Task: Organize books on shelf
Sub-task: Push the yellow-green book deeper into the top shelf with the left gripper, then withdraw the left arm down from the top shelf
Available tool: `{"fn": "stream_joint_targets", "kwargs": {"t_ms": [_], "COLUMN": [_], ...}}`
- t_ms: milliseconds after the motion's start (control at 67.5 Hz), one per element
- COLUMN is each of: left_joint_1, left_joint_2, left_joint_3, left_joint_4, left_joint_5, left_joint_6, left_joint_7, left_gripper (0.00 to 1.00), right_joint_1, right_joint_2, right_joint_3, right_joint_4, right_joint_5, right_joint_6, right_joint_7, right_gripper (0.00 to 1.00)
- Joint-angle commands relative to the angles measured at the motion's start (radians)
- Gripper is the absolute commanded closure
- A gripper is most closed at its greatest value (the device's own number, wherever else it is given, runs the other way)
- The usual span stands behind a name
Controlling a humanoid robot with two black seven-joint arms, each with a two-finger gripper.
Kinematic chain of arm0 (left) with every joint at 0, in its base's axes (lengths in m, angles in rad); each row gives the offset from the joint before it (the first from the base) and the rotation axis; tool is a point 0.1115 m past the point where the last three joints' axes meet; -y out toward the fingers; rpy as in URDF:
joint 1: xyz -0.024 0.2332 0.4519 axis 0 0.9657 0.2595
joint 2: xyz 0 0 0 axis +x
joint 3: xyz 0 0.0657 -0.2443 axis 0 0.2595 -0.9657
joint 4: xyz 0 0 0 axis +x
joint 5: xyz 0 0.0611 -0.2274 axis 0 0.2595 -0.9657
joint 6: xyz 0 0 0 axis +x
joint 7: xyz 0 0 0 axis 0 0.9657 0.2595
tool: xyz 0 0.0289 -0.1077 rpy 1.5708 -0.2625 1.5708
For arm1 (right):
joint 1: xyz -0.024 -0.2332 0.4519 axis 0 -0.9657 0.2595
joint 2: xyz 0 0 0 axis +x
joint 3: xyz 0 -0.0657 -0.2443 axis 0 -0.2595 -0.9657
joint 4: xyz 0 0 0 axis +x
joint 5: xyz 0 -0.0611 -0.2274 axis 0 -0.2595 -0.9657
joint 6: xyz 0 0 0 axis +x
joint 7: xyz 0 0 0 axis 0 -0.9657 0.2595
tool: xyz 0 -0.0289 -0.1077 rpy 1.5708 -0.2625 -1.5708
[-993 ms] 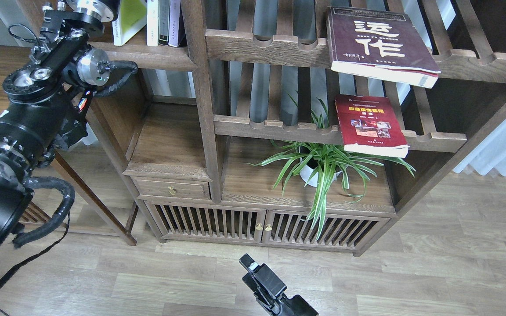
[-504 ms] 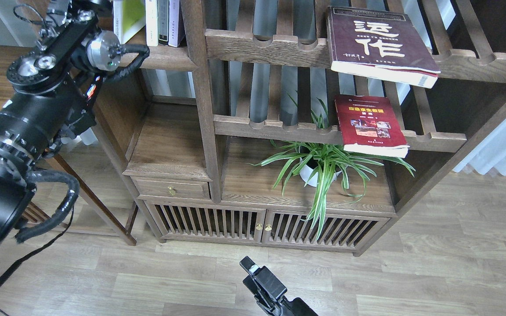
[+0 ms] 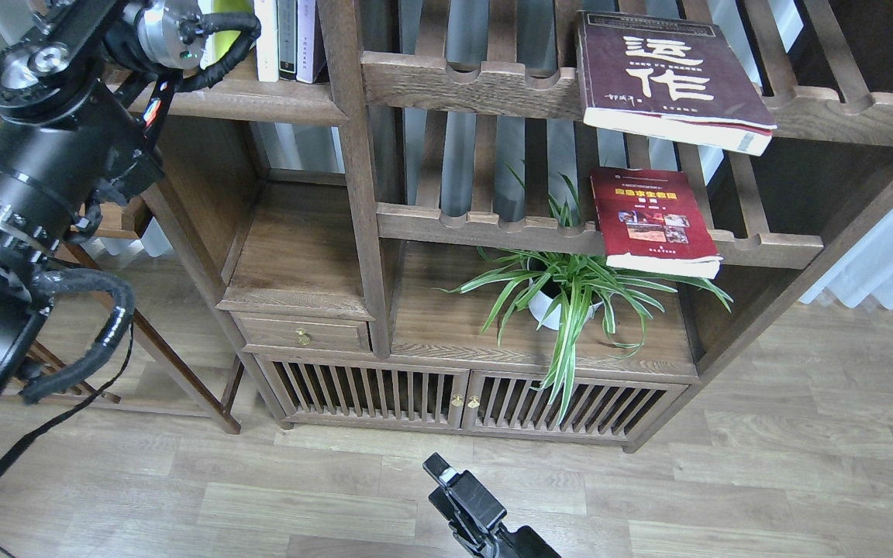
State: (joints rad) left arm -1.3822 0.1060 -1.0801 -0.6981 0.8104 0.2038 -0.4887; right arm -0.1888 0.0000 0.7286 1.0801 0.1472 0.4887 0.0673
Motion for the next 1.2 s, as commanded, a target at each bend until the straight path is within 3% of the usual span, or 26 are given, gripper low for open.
{"fn": "stream_joint_targets", "kwargs": {"t_ms": [0, 296, 533, 593, 696, 800, 1067, 1185], "left_joint_1": [0.037, 0.161, 0.296, 0.379, 0.475, 0.523, 0.563, 0.626], "left_joint_2": [0.066, 0.135, 0.118, 0.092, 0.035, -0.011, -0.092, -0.089], "left_joint_3": [0.014, 0.02, 0.043, 0.055, 0.062, 0.062, 0.081, 0.074], "left_joint_4": [-0.092, -0.331, -0.497, -0.595, -0.682, -0.686, -0.686, -0.684], "left_joint_5": [0.001, 0.0, 0.004, 0.003, 0.004, 0.007, 0.006, 0.007], "left_joint_6": [0.014, 0.085, 0.092, 0.08, 0.075, 0.056, 0.037, -0.038], "left_joint_7": [0.0, 0.0, 0.0, 0.0, 0.0, 0.0, 0.0, 0.0], "left_gripper": [0.3, 0.3, 0.3, 0.3, 0.24, 0.12, 0.06, 0.01], "right_joint_1": [-0.001, -0.003, -0.003, -0.003, -0.003, -0.006, -0.012, -0.012], "right_joint_2": [0.0, 0.0, 0.0, 0.0, 0.0, 0.0, 0.0, 0.0], "right_joint_3": [0.0, 0.003, 0.031, 0.043, 0.049, 0.072, 0.141, 0.179], "right_joint_4": [0.0, 0.001, 0.041, 0.067, 0.113, 0.156, 0.21, 0.242], "right_joint_5": [0.0, 0.002, 0.006, 0.008, 0.008, 0.009, 0.014, 0.017], "right_joint_6": [0.0, 0.0, 0.0, 0.0, 0.0, 0.0, 0.0, 0.0], "right_joint_7": [0.0, 0.003, 0.005, 0.005, 0.003, 0.005, 0.006, 0.015], "right_gripper": [0.02, 0.02, 0.02, 0.02, 0.02, 0.02, 0.02, 0.02]}}
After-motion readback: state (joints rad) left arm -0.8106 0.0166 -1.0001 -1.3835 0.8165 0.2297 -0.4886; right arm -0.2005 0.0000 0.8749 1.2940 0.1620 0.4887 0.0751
